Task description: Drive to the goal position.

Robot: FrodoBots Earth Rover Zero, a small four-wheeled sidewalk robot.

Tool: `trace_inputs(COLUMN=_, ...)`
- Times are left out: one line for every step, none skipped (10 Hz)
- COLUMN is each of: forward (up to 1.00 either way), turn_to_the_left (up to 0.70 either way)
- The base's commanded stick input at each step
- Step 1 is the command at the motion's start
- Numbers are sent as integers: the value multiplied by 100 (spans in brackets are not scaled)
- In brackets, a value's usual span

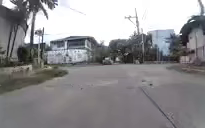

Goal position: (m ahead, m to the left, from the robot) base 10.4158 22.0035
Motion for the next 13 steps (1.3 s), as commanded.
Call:
trace_inputs(forward=100, turn_to_the_left=10)
trace_inputs(forward=100, turn_to_the_left=4)
trace_inputs(forward=100, turn_to_the_left=4)
trace_inputs(forward=100, turn_to_the_left=4)
trace_inputs(forward=100, turn_to_the_left=4)
trace_inputs(forward=100, turn_to_the_left=4)
trace_inputs(forward=100, turn_to_the_left=4)
trace_inputs(forward=100, turn_to_the_left=-24)
trace_inputs(forward=100, turn_to_the_left=-36)
trace_inputs(forward=100, turn_to_the_left=-36)
trace_inputs(forward=100, turn_to_the_left=-13)
trace_inputs(forward=100, turn_to_the_left=4)
trace_inputs(forward=100, turn_to_the_left=4)
